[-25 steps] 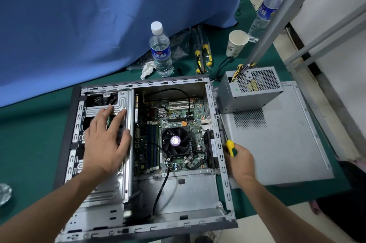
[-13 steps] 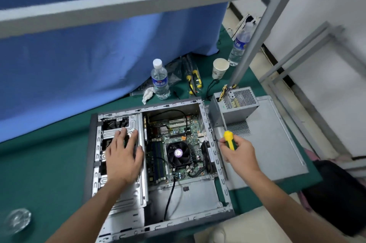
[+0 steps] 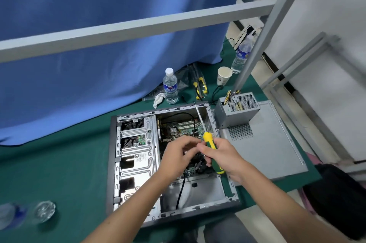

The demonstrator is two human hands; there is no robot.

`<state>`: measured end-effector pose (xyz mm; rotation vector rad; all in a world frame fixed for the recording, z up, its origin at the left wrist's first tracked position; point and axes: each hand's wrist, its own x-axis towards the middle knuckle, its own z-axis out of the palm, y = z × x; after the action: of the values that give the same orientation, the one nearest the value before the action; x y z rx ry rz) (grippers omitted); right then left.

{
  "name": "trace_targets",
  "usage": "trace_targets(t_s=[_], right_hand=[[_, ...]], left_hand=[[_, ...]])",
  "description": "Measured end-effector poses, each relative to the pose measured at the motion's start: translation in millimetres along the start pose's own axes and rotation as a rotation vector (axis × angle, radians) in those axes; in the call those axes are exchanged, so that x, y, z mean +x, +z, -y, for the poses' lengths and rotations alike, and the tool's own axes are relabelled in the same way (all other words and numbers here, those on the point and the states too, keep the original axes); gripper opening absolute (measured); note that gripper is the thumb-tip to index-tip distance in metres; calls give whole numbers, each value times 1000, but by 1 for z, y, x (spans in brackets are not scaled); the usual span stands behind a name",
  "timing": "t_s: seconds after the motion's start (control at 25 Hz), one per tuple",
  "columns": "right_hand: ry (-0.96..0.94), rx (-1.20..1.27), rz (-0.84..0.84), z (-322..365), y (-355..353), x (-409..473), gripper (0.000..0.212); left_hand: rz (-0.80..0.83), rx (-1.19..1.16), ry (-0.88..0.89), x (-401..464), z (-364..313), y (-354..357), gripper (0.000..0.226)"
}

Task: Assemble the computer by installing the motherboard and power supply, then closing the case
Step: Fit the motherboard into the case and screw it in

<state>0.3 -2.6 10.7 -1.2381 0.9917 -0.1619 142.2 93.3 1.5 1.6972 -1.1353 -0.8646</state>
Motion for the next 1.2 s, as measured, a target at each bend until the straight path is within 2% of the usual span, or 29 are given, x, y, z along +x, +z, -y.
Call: trace_targets(t_s=[0.16, 0.32, 0.56, 0.72, 1.0, 1.2], right_hand=[[38, 90, 74, 2, -7, -9, 12], [47, 62, 91, 6, -13, -23, 18], [-152, -224, 51, 29, -39, -50, 33], [-183, -384, 21, 27, -53, -66, 41], [-250, -920, -115, 23, -65, -62, 44], [-270, -1112, -150, 23, -69, -53, 44]], left_hand=[[-55, 37, 101, -13, -8, 3, 17], [-30, -21, 57, -17, -20, 5, 18], [31, -165, -29, -14, -40, -4, 20], [-8, -251, -67, -7, -46, -16, 19], [-122, -401, -191, 8, -40, -19, 16], [-83, -374, -169, 14, -36, -18, 22]])
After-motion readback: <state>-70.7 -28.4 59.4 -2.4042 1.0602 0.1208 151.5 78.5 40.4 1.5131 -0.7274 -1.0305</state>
